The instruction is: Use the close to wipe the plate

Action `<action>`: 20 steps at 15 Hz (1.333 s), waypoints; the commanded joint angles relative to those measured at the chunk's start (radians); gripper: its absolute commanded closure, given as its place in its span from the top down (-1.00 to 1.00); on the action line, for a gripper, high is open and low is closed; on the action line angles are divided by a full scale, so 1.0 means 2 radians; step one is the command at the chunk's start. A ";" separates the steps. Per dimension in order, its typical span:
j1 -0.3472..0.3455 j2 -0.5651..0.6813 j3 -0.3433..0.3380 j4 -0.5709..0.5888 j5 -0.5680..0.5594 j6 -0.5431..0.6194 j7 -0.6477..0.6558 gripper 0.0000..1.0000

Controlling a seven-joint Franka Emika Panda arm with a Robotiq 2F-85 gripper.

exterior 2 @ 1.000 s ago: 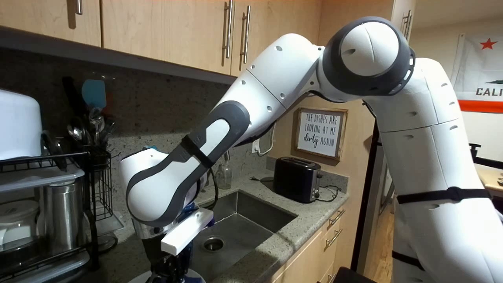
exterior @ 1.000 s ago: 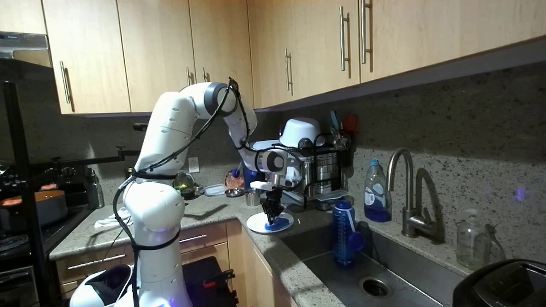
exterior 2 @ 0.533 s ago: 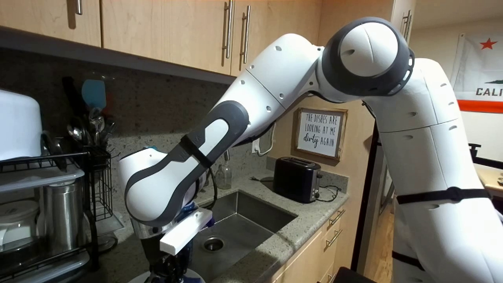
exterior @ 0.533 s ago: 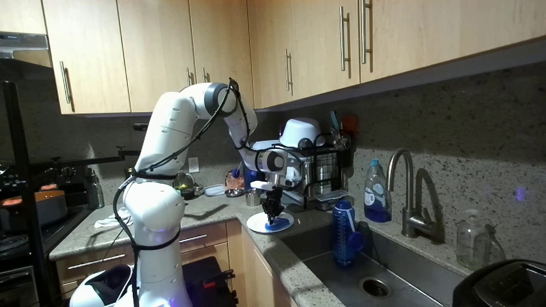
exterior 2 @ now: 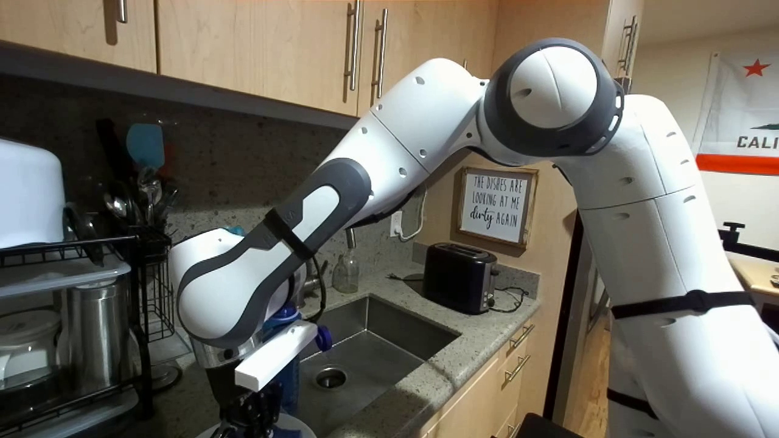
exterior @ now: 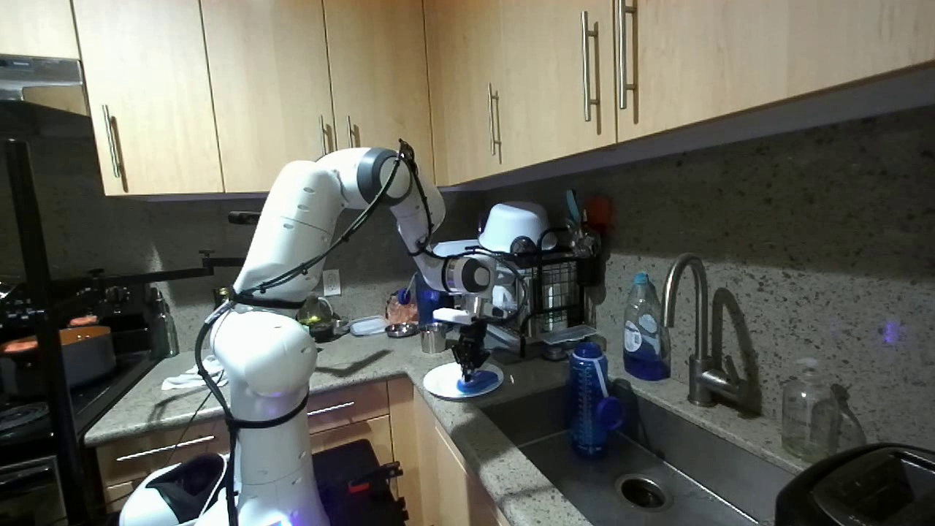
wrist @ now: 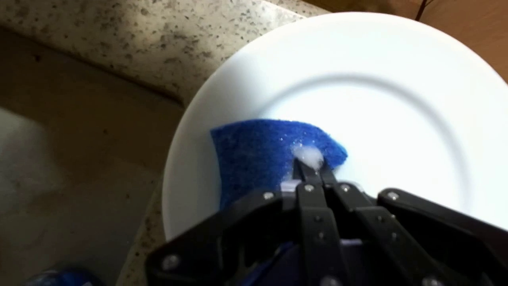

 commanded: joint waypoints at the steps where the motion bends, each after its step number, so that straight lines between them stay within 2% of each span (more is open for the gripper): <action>1: 0.007 0.024 0.001 0.036 -0.001 -0.022 -0.010 -0.98; 12: 0.048 0.034 0.013 0.065 -0.021 -0.045 -0.008 -0.98; 20: 0.064 0.039 0.016 0.079 -0.028 -0.054 -0.012 -0.98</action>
